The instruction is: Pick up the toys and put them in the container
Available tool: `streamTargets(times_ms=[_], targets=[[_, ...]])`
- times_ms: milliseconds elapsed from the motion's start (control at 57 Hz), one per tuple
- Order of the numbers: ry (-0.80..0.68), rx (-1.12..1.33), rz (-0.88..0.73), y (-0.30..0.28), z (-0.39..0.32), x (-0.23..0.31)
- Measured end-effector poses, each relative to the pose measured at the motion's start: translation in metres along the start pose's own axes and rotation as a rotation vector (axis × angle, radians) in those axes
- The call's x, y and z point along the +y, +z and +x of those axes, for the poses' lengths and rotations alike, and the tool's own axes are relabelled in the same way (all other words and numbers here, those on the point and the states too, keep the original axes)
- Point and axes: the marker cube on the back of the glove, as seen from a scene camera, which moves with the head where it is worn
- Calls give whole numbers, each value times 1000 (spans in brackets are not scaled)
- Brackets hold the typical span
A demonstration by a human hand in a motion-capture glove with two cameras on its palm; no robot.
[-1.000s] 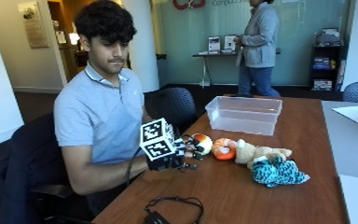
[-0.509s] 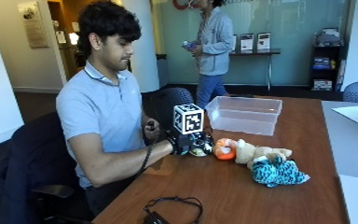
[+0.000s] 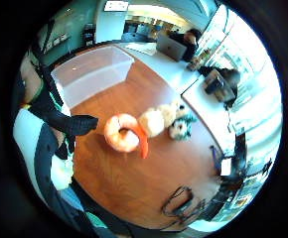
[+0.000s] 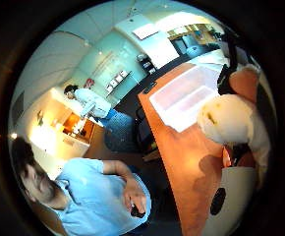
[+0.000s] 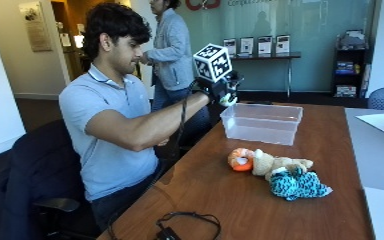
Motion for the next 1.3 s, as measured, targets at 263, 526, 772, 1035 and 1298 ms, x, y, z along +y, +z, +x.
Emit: streamTargets(times_ms=[263,526,772,1035,1298], targets=[[-69,6,-75,5,-40,-118],[25,-19,-342,43,-45,-148],[129,69,-374,35,2,-103],[362,61,-675,89,96,20],[335,235,-865,159,111,76]])
